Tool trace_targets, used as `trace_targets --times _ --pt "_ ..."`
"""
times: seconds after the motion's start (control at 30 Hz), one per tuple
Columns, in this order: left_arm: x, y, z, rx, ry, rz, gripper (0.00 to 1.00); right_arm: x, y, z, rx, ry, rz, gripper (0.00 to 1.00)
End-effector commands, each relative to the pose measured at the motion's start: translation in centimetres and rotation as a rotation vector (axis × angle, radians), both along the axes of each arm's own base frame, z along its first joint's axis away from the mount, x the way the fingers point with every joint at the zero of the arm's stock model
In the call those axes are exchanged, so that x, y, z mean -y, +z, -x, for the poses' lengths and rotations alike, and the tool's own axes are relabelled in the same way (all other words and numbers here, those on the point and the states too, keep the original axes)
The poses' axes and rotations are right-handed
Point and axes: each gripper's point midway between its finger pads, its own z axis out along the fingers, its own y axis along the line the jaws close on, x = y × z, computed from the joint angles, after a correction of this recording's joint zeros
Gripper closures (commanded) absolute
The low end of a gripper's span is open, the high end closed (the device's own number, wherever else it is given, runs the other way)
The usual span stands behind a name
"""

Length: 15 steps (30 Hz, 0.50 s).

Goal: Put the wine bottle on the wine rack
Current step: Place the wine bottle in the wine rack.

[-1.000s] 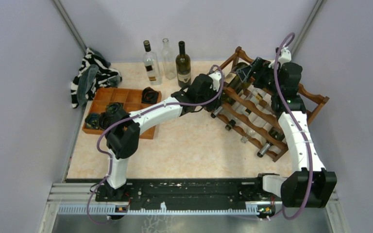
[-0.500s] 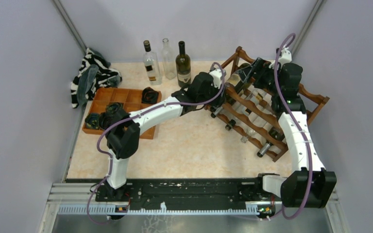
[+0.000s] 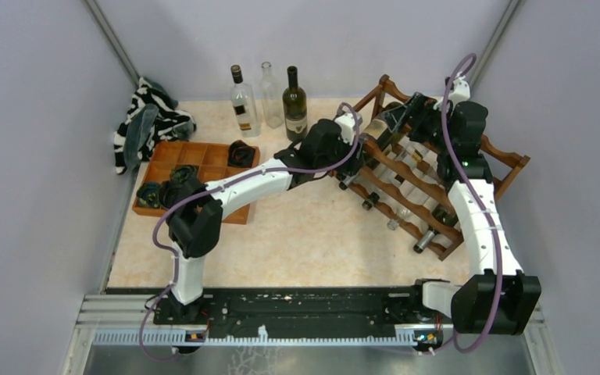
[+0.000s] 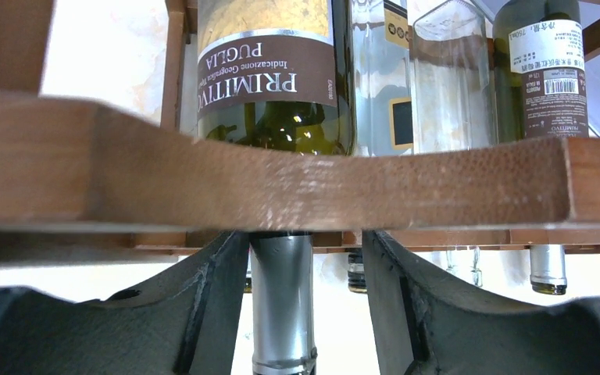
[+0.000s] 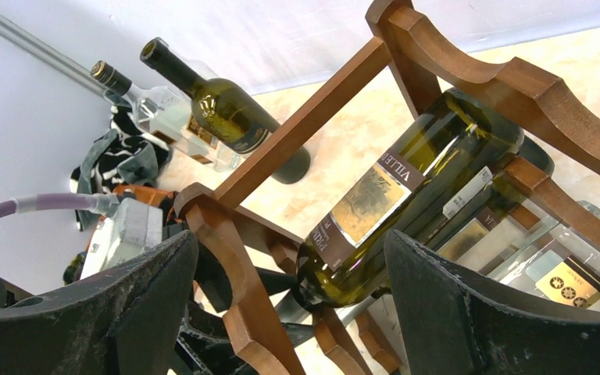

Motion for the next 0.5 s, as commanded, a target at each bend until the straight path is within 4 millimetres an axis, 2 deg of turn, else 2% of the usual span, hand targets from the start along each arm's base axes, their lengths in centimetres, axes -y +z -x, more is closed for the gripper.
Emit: trace_targets --times 0.0,0.2,0.37,0.47 --pt "-0.7 5.1 -0.1 0.082 0.035 0.106 0.39 0.3 2.2 0.2 0.074 0.0 -0.01 0.13" --pt "-1.9 6.1 0.8 0.109 0.044 0.135 0.37 0.0 2.2 0.3 0.085 0.02 -0.006 0.13" --pt "-2.4 6.2 1.3 0.107 0.036 0.135 0.37 0.0 2.2 0.3 0.088 0.026 0.0 0.13" --pt "-3.5 6.1 2.3 0.109 0.033 0.138 0.37 -0.1 2.4 0.6 0.1 0.042 0.02 0.13"
